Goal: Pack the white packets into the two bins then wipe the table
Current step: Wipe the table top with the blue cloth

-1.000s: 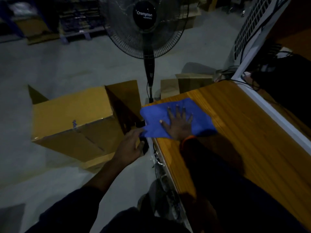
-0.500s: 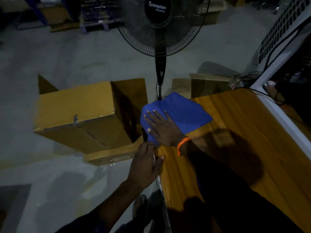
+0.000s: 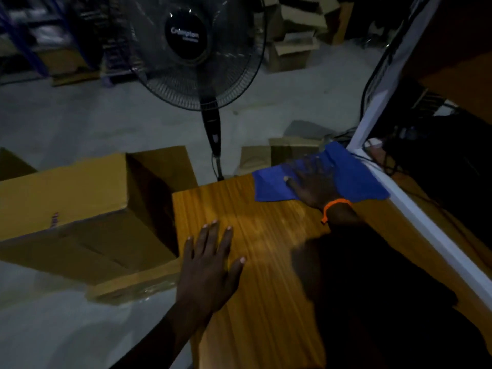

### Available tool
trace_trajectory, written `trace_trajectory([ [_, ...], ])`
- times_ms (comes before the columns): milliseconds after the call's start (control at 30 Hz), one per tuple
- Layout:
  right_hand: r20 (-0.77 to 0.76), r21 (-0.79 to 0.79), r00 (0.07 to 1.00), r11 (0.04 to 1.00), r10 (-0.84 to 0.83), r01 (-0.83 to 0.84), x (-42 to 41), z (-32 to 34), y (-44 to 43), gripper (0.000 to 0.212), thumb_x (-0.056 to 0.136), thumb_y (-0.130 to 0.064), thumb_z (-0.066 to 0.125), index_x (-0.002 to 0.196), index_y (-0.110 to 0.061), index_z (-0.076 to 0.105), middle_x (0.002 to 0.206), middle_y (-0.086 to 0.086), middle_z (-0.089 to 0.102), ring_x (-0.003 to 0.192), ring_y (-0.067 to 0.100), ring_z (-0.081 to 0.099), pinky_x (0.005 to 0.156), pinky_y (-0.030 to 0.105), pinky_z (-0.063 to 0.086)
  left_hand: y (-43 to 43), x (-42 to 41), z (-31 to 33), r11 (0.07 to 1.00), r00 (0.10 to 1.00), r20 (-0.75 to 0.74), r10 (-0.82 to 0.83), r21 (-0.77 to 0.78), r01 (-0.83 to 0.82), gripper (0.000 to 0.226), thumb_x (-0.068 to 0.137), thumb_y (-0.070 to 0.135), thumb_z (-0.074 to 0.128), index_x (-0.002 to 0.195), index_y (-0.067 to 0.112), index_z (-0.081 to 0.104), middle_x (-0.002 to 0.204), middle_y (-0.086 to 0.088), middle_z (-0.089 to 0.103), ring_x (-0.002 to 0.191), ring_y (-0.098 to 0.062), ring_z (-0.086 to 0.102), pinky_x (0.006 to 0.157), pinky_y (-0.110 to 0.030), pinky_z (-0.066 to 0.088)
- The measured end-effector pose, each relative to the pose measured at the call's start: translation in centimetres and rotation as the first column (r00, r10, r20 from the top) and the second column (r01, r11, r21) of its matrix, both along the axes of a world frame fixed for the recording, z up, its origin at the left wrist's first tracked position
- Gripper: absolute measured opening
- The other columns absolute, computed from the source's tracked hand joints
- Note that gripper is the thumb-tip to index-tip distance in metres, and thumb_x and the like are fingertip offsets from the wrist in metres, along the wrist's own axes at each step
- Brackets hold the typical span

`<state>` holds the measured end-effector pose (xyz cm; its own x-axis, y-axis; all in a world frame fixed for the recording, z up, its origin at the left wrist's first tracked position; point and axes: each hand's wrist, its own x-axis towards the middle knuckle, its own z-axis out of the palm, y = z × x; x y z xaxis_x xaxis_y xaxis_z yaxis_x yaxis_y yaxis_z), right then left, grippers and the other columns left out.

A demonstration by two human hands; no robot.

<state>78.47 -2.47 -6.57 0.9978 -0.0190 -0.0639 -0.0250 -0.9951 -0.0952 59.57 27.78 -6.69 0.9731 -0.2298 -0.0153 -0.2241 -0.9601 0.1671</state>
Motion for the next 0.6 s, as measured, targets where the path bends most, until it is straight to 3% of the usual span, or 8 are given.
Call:
trace_trajectory([
  [100,0.04,0.032,0.991,0.991,-0.131,0.13,-0.3,0.4,-3.8,0.075,0.085,-0.078,0.015,0.151,-0.043,0.022,0.164,0.006,0.014,0.148,0.036,0.017,0.114,0.062,0.023,0.2,0.0,0.3,1.0,1.0,-0.021,0.002,-0.013,-0.002,0.072,0.095,0.072,0.009,0.157,0.037,-0.005,0.166,0.004,-0.012,0.152,-0.019,-0.013,0.123,-0.051,0.002],
  [267,-0.016,0.079,0.955,0.952,-0.296,0.296,-0.9,-0.1,-5.2,0.081,0.083,-0.082,0.016,0.154,-0.042,0.01,0.164,0.011,0.009,0.146,0.044,0.017,0.117,0.061,0.013,0.3,0.1,-0.1,0.999,1.0,0.019,-0.007,-0.049,0.007,0.073,0.095,0.072,0.013,0.158,0.035,0.004,0.167,0.002,-0.004,0.153,-0.019,-0.009,0.123,-0.052,0.003],
  [433,-0.028,0.102,0.881,0.876,-0.471,0.472,-3.9,0.4,-1.9,0.08,0.086,-0.08,0.017,0.154,-0.037,0.012,0.164,0.015,0.007,0.147,0.044,0.012,0.116,0.063,0.008,0.5,-0.2,-0.1,0.991,0.993,0.104,0.064,-0.127,-0.051,0.064,0.098,0.063,0.026,0.152,0.029,0.031,0.164,-0.001,0.02,0.153,-0.023,0.006,0.121,-0.058,0.006],
  [500,-0.018,0.066,0.88,0.877,-0.475,0.475,-5.4,-0.3,0.7,0.082,0.085,-0.08,0.014,0.154,-0.036,0.013,0.164,0.016,0.005,0.148,0.043,0.006,0.116,0.065,0.005,0.7,-0.2,-0.1,0.955,0.97,0.123,0.21,-0.237,-0.177,0.059,0.098,0.055,0.032,0.146,0.022,0.039,0.161,-0.006,0.025,0.152,-0.025,0.011,0.12,-0.06,0.011],
  [600,0.019,0.08,0.924,0.922,-0.382,0.38,-7.9,-0.9,6.4,0.083,0.084,-0.078,0.012,0.154,-0.034,0.015,0.163,0.019,0.006,0.149,0.044,0.003,0.113,0.07,0.004,1.3,-0.5,-0.2,0.813,0.94,0.085,0.33,-0.531,-0.237,0.06,0.1,0.05,0.034,0.148,0.015,0.036,0.162,-0.009,0.021,0.151,-0.025,0.014,0.119,-0.056,0.022],
])
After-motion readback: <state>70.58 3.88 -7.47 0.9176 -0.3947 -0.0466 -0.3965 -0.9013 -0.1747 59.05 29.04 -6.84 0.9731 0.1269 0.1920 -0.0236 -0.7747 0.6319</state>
